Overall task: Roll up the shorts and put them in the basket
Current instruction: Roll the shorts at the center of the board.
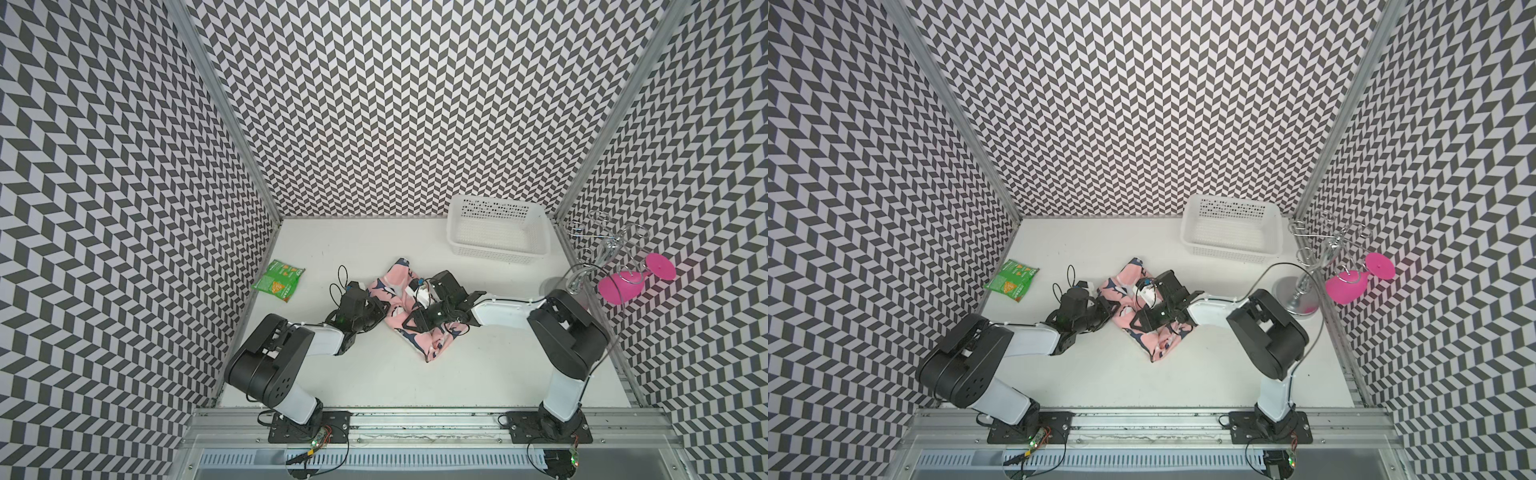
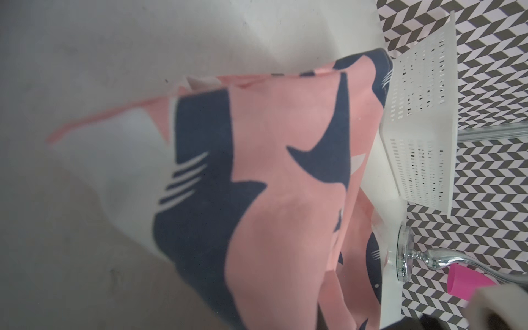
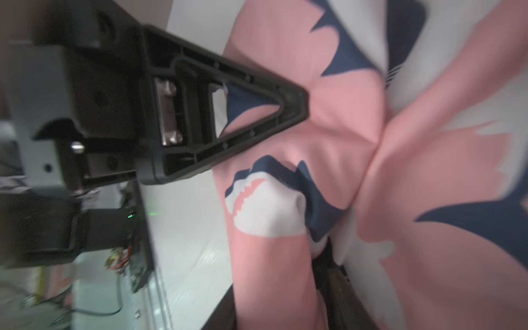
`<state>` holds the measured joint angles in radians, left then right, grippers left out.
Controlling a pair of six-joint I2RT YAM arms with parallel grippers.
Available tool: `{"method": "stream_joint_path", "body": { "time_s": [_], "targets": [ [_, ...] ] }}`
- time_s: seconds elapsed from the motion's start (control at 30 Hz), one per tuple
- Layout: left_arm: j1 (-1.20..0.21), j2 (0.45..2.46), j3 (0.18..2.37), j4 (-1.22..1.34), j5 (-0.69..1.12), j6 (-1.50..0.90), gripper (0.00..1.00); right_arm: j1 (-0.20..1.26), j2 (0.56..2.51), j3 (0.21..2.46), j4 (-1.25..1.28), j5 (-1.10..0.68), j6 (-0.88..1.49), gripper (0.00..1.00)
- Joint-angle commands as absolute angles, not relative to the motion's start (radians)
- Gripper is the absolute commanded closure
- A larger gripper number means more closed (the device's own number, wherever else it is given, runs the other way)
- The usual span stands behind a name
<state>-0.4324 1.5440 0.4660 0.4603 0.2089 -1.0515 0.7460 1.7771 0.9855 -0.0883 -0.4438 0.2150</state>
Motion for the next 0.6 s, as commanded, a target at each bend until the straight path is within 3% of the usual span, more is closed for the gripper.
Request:
{"method": "stream_joint_path", "body": {
  "time_s": [0.0,0.13,0.17,0.27,0.4,0.57],
  "targets": [
    [-0.433,1.503,0.507,0.197,0.177,-1.011,1.00,0.843,1.679,0.992,-0.240,0.018,0.125,0.48],
    [-0.433,1.498,0.533,0.097,0.171,-1.017,1.00,1.016,1.624,0.981,-0.228,0.322,0.099,0.43],
    [-0.434,1.497,0.540,0.078,0.171,-1.019,1.00,1.069,1.619,0.968,-0.202,0.408,0.073,0.38],
    [-0.438,1.491,0.560,0.039,0.171,-1.029,1.00,1.198,1.665,0.981,-0.165,0.608,0.020,0.00],
    [-0.439,1.478,0.585,0.015,0.173,-1.028,1.00,1.281,1.785,1.048,-0.183,0.734,-0.015,0.00],
    [-0.439,1.453,0.592,0.003,0.181,-1.034,1.00,1.298,1.925,1.117,-0.265,0.849,0.035,0.09]
  ]
}}
